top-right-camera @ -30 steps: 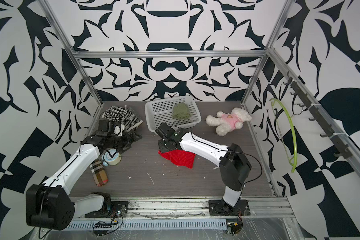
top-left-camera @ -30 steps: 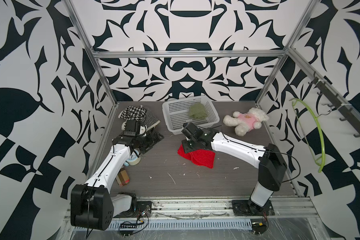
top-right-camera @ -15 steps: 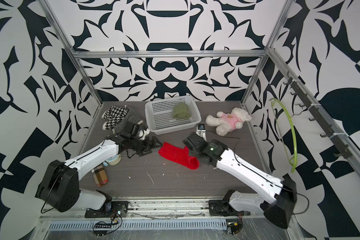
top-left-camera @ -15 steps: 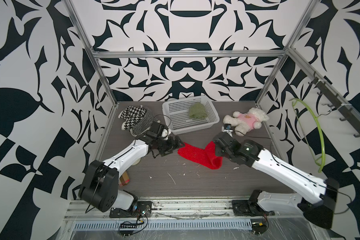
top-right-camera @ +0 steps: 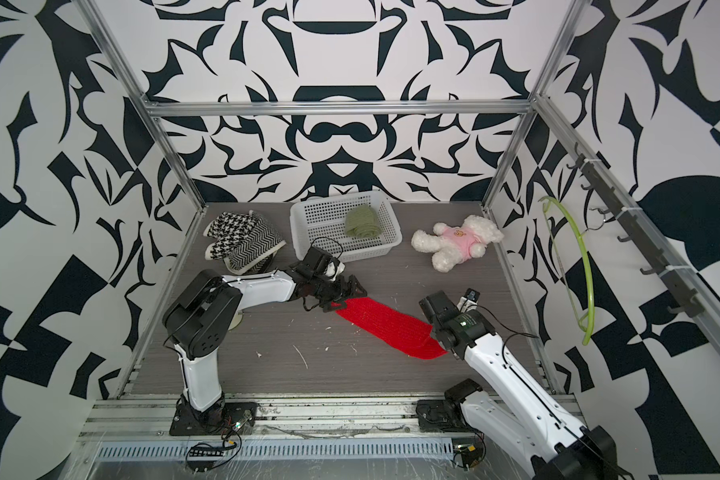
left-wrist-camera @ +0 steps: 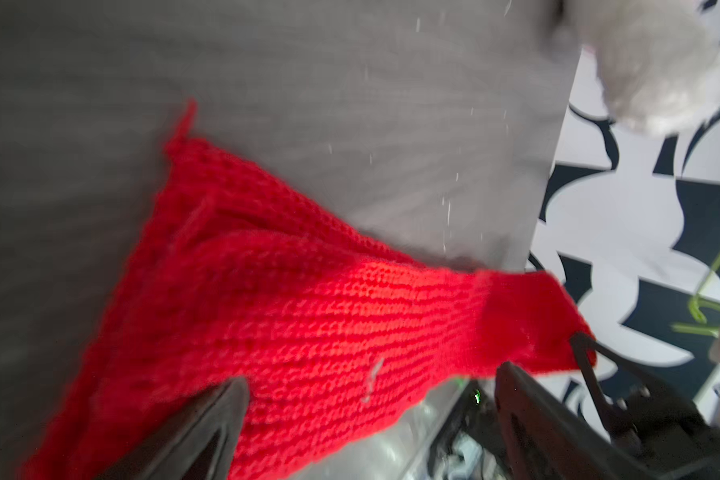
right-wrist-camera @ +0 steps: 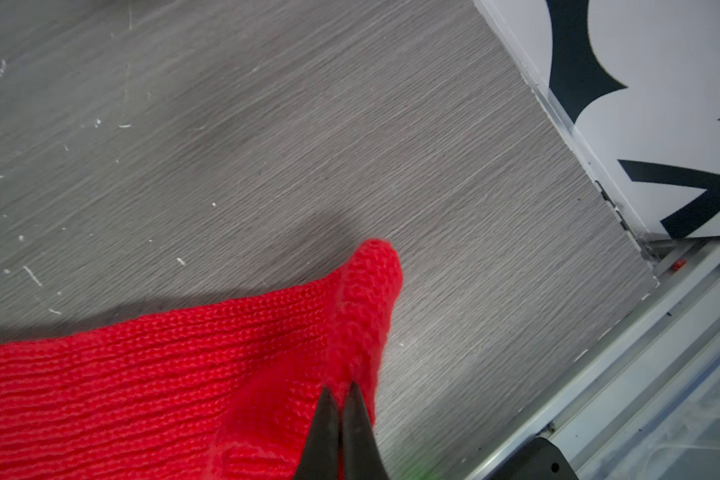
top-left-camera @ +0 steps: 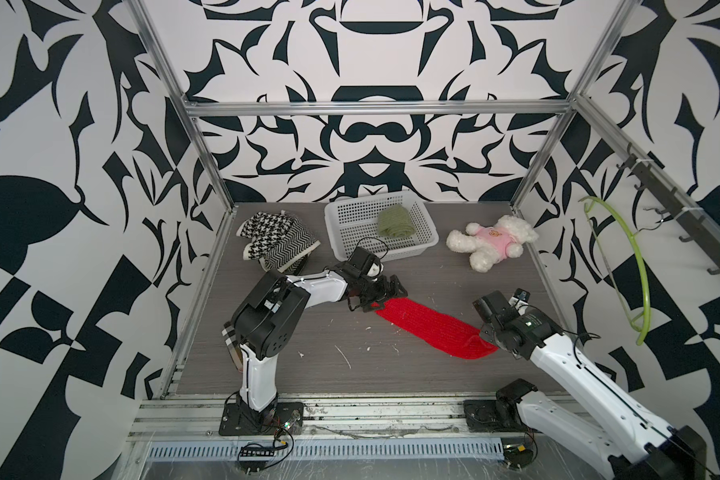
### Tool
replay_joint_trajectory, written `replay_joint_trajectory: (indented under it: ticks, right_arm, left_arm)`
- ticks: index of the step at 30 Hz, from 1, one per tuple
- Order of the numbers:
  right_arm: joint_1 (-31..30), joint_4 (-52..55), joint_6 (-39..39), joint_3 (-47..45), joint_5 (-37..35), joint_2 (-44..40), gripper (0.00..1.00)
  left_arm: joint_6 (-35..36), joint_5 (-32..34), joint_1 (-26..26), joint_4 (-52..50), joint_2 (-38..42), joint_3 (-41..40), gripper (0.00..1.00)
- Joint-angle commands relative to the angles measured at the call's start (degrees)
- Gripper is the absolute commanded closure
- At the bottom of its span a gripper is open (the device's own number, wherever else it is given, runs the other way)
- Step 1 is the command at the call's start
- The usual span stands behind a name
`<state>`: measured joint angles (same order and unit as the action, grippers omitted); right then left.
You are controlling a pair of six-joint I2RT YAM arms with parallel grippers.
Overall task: Roll up the scarf and place it into the basket
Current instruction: Flatten out the scarf at the center of the board.
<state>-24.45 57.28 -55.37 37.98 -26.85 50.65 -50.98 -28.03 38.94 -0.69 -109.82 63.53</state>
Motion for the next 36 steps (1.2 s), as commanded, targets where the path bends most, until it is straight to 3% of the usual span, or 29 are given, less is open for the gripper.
replay_joint_trajectory:
  ticks: [1,7,10,11,13,15,18,20,22,25,30,33,36]
  right_arm:
    - [0.21,-2.57,0.06,0.31,0.24,0.25,1.0]
    - [0.15,-20.66,8.9,-1.81,14.16,2.86,1.0]
    - [0.1,-21.85,10.3,0.37,15.68,6.96,1.0]
    - [0.1,-20.25,9.41,1.12,14.83,7.85,0.97]
    - [0.1,-16.9,7.63,2.37,11.19,8.75,0.7]
    - [-0.12,-14.31,6.99,3.53,8.66,8.19,0.59]
    - [-0.4,-14.39,8.43,5.69,8.66,7.4,0.53]
    - [-1.28,-16.41,10.68,7.08,11.41,8.43,0.55]
    - [-2.49,-21.24,12.7,7.43,17.73,11.57,0.65]
    - [-6.86,-27.98,14.06,8.49,23.76,18.62,0.77]
    - [-12.69,-35.36,15.16,11.3,30.14,30.82,0.84]
    - [-12.96,-34.88,12.57,11.02,30.71,36.54,0.86]
    - [-12.84,-28.71,9.53,9.95,26.75,38.42,0.86]
  left_arm:
    - [-0.97,9.9,-0.62,-3.12,0.93,-4.79,0.01]
    - [-5.7,23.45,-4.93,-9.63,12.12,-17.75,0.01]
    - [-6.37,28.24,-5.98,-14.34,19.89,-21.98,0.01]
    - [-6.56,29.52,-5.91,-16.9,22.27,-22.36,0.01]
    - [-6.96,32.02,-5.92,-21.1,28.08,-23.03,0.01]
    - [-7.2,33.9,-5.89,-23.89,33.3,-23.46,0.01]
    - [-7.12,35.49,-5.95,-26.03,40.7,-23.19,0.01]
    - [-5.78,35.15,-5.92,-25.36,42.68,-22.43,0.01]
    - [-3.84,32.46,-5.97,-23.93,42.05,-20.99,0.01]
    - [-2.32,26.83,-5.94,-21.04,38.15,-19.4,0.01]
    - [-2.54,22.09,-5.95,-13.92,31.16,-20.71,0.01]
    - [-1.84,22.98,-6.06,-13.3,29.11,-20.95,0.01]
    - [-1.48,24.84,-6.33,-16.07,28.76,-21.02,0.01]
